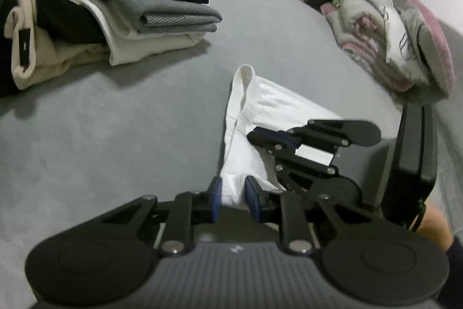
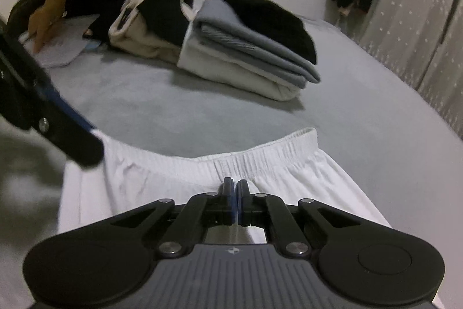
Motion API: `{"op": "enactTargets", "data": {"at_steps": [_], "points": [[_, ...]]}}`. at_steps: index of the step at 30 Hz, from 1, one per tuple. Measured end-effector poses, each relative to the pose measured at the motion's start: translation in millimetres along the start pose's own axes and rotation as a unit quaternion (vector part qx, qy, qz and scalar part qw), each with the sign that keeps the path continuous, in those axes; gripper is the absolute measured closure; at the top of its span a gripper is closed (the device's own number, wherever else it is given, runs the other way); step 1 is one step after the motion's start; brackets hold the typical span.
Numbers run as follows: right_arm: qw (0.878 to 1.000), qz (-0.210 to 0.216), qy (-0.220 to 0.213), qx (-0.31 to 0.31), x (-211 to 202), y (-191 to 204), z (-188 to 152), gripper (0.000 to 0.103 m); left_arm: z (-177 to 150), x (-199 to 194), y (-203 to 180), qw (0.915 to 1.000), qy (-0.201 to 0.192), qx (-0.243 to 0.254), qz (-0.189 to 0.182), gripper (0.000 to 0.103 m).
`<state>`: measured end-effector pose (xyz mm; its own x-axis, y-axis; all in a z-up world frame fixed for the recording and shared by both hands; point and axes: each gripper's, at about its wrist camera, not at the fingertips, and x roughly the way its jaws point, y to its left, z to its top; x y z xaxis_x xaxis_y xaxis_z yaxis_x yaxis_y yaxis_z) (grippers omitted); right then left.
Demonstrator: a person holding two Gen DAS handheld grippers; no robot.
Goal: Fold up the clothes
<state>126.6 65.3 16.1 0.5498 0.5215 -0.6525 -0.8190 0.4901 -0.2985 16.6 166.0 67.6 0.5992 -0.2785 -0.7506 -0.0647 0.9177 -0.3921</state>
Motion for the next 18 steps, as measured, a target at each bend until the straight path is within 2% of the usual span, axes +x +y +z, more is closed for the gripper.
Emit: {"op": "enactTargets", "data": {"at_steps": [3, 9, 12, 15, 18], "points": [[1.000, -0.012, 0.007, -0.011, 5.2, 6.5, 0.2, 0.099, -6.9, 8.6, -7.6, 0.9991, 0.015, 0.028, 0.029, 0.084], [1.000, -0.015, -0.021, 0.004, -3.2, 12.9, 5.4, 0.099, -5.5, -17.9, -0.5, 0.9988, -0.019, 0.033, 0.032, 0.084], [1.000, -0.015, -0.021, 0.001, 2.2, 16.7, 6.3, 0.099, -7.5, -7.3, 0.8, 0.9985, 0.000, 0.036, 0.041, 0.084], [0.999, -0.031, -0.010, -0.012, 10.4, 21.7, 4.8, 0.099, -10.2, 9.0, 0.9, 0.9975, 0.028, 0.040, 0.050, 0.077], [0.998, -0.054, -0.007, -0.012, 5.8, 19.3, 6.5, 0.099, -10.9, 10.3, -0.8, 0.9970, 0.029, 0.048, 0.053, 0.057]]}}
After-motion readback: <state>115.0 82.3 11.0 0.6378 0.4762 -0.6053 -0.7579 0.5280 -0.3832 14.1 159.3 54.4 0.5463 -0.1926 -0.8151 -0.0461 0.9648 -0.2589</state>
